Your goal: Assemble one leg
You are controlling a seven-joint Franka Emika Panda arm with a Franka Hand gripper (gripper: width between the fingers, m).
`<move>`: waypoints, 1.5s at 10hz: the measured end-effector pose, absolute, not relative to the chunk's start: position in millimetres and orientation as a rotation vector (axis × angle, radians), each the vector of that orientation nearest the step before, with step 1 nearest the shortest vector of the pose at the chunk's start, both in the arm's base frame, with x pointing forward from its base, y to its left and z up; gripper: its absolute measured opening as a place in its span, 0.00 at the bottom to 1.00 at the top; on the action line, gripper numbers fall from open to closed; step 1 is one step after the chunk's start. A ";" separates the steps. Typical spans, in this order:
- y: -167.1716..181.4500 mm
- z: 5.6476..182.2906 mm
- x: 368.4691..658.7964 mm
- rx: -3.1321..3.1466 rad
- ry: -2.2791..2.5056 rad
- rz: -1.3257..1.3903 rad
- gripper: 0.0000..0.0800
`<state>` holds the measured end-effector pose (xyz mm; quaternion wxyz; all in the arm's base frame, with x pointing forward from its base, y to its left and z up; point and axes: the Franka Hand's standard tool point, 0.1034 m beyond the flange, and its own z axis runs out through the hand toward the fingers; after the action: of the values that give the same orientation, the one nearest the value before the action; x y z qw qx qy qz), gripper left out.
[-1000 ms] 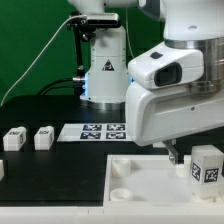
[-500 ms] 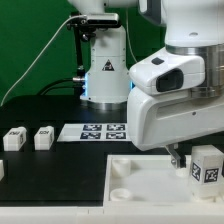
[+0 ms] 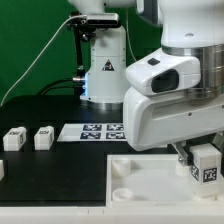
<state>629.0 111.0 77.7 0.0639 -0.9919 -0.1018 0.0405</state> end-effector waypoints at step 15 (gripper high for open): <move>130.9 75.3 626.7 -2.677 1.387 0.235 0.65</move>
Offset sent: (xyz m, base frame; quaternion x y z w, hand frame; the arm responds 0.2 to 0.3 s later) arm 0.0000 0.0000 0.0000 0.0000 0.0000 0.2667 0.9638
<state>626.7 130.9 75.3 0.0587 -0.8836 0.4579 0.0776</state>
